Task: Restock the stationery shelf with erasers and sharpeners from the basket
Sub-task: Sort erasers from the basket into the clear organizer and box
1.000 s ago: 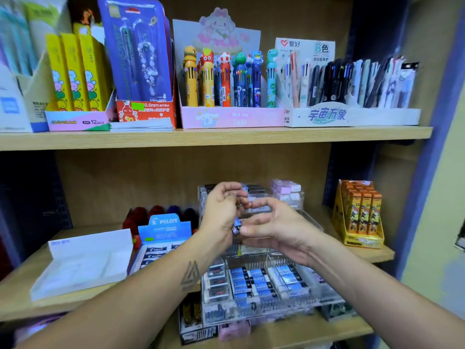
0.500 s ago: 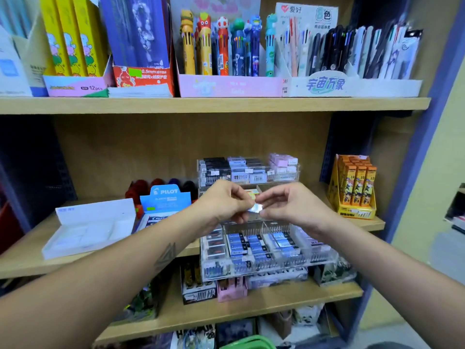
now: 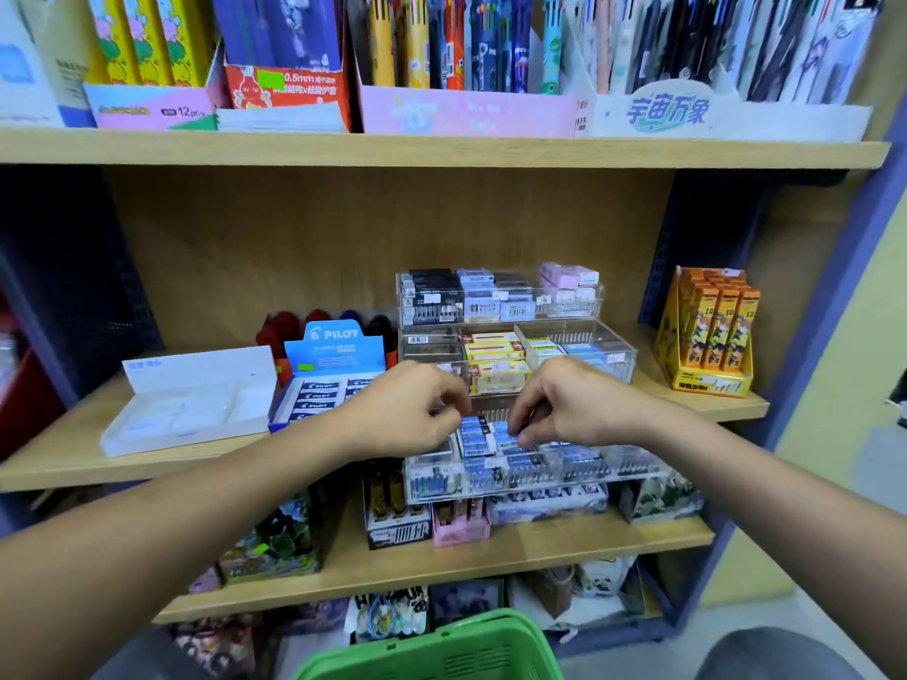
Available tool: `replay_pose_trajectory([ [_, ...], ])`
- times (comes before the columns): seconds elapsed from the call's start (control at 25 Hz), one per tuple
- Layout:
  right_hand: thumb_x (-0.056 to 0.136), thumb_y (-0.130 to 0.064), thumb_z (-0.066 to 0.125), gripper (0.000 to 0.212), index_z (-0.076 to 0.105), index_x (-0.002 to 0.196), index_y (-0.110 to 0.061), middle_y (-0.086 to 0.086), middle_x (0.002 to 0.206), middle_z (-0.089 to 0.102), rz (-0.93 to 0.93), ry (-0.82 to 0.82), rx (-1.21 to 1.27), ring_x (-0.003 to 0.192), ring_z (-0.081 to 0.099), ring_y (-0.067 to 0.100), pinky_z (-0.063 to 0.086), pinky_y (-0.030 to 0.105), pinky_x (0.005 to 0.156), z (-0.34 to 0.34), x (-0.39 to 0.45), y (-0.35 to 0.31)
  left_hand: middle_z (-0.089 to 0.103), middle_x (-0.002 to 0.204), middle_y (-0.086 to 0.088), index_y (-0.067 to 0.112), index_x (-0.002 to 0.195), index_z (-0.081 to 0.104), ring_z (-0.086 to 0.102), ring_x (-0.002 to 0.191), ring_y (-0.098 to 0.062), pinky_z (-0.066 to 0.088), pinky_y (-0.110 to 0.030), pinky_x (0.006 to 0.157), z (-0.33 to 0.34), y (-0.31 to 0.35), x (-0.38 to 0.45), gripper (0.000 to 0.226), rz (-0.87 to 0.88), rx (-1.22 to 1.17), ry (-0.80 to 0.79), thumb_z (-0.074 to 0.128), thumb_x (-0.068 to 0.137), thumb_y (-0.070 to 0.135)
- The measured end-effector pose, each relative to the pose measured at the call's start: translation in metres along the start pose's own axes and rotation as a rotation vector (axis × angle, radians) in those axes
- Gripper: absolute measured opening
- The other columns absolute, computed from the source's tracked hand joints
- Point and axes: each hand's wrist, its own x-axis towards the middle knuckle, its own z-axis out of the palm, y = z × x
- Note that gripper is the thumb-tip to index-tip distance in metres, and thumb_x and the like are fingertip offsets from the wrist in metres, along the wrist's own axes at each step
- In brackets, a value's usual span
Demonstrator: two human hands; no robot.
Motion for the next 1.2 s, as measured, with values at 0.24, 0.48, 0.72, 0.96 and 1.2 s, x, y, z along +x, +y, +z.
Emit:
replay_pose_trajectory([
  [0.24, 0.078, -0.015, 0.083, 0.011, 0.081, 0.089, -0.015, -0.020, 0.065, 0.067, -0.050, -0.105, -0.015, 0.059, 0.061, -0.011, 0.041, 0.005, 0.058, 0.010, 0.014, -0.010, 0.070, 0.114, 0.006, 0.013, 0.104, 0.076, 0.062, 0.103, -0.005, 0.040, -0.007, 0.087, 0.005, -0.020, -0.014, 0.021, 0.114, -0.052, -0.082, 0.062, 0.088, 0.016],
  [0.48, 0.079, -0.014, 0.081, 0.011, 0.081, 0.088, -0.020, -0.004, 0.088, 0.076, -0.052, -0.164, -0.082, 0.074, 0.065, 0.001, 0.053, 0.023, 0.073, 0.017, 0.024, -0.012, 0.069, 0.119, 0.007, 0.014, 0.105, 0.078, 0.057, 0.102, 0.004, 0.026, 0.006, 0.085, 0.010, -0.024, -0.012, 0.021, 0.109, -0.065, -0.059, 0.066, 0.088, 0.015],
  [0.72, 0.084, 0.003, 0.058, 0.037, 0.078, 0.083, -0.028, -0.008, 0.083, 0.072, -0.088, 0.182, 0.101, 0.078, 0.068, 0.007, 0.053, 0.026, 0.072, 0.020, -0.011, -0.040, 0.067, 0.099, 0.007, 0.015, 0.097, 0.073, 0.057, 0.093, -0.005, 0.045, -0.020, 0.083, 0.006, -0.006, -0.036, 0.019, 0.137, -0.080, 0.205, 0.060, 0.084, 0.009],
  [0.96, 0.079, -0.003, 0.060, 0.027, 0.078, 0.088, -0.021, -0.014, 0.078, 0.069, -0.214, 0.000, 0.185, 0.067, 0.057, -0.006, 0.041, 0.007, 0.067, 0.109, -0.040, -0.086, 0.053, 0.079, 0.005, 0.020, 0.078, 0.058, 0.057, 0.076, -0.020, 0.049, -0.034, 0.065, 0.054, -0.007, -0.124, 0.018, 0.023, -0.073, 0.133, 0.041, 0.075, 0.022],
  [1.2, 0.086, -0.005, 0.060, 0.025, 0.076, 0.102, -0.016, -0.004, 0.092, 0.073, -0.003, -0.402, 0.090, 0.075, 0.059, 0.001, 0.033, -0.001, 0.060, 0.272, 0.000, -0.047, 0.069, 0.099, -0.014, 0.015, 0.097, 0.061, 0.064, 0.096, -0.034, 0.052, -0.039, 0.074, 0.180, -0.066, -0.168, 0.018, -0.295, 0.023, -0.483, 0.053, 0.081, 0.017],
])
